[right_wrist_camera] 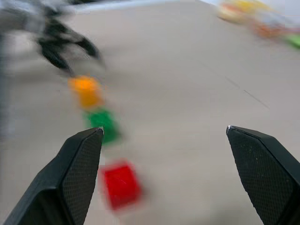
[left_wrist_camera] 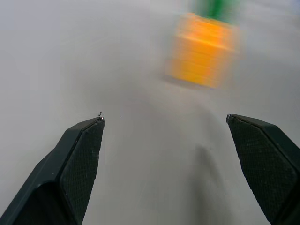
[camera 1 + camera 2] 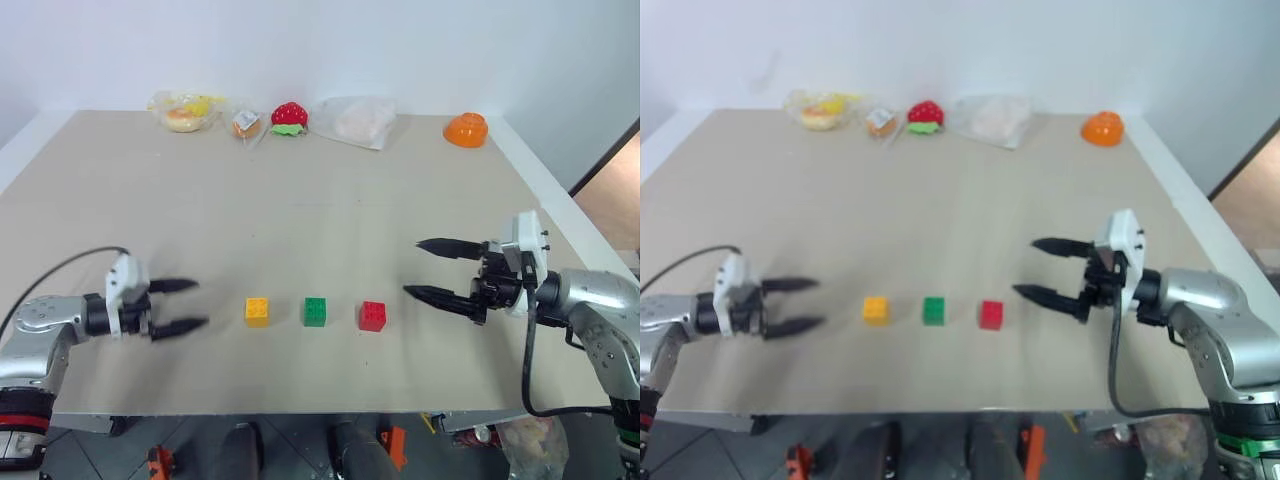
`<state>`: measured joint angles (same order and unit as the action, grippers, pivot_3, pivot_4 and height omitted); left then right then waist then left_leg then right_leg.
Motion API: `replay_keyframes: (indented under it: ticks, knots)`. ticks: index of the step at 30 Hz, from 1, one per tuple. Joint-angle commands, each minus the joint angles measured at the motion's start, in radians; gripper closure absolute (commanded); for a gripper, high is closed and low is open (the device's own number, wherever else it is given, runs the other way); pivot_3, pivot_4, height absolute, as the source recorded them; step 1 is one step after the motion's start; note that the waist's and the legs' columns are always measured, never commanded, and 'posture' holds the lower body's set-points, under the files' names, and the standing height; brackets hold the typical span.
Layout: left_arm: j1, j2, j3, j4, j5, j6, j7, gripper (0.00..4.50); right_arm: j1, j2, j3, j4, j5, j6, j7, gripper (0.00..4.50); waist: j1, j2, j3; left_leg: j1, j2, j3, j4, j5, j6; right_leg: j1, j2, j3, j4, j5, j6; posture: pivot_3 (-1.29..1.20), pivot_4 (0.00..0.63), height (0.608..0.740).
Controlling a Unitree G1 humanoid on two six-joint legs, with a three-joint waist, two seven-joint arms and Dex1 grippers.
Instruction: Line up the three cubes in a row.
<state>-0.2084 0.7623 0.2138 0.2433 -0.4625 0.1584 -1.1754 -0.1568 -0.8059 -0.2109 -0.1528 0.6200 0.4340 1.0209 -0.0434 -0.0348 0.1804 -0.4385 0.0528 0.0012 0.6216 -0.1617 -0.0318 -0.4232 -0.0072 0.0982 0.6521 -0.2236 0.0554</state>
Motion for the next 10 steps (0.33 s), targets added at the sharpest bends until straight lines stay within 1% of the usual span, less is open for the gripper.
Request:
replay_keyframes:
  ticks: [1, 5, 10]
  knots:
    - [0.050, -0.007, 0.052, -0.097, 0.006, -0.009, 0.079, 0.19, 0.059, 0.025, -0.015, 0.012, -0.029, -0.045, 0.001, 0.13, -0.001, 0.001, 0.001, 0.000, 0.000, 0.000, -0.001, 0.000, 0.000, -0.001, 0.000, 0.001, 0.000, 0.000, 0.000, 0.00, 0.150, 0.740]
    - [0.076, 0.000, 0.045, -0.128, 0.036, -0.001, 0.133, 0.19, 0.066, 0.050, -0.020, 0.003, -0.035, -0.049, -0.018, 0.13, -0.005, 0.002, 0.001, 0.002, 0.000, 0.001, -0.002, 0.000, 0.000, -0.001, 0.001, 0.001, 0.001, 0.001, -0.001, 0.00, 0.150, 0.740]
    - [0.055, -0.022, 0.032, -0.159, 0.021, 0.029, 0.171, 0.19, 0.047, 0.056, -0.017, -0.032, -0.022, -0.033, -0.029, 0.13, -0.005, 0.002, 0.001, 0.002, 0.000, 0.001, 0.000, 0.001, 0.001, 0.000, 0.001, 0.001, 0.001, 0.002, -0.002, 0.00, 0.150, 0.740]
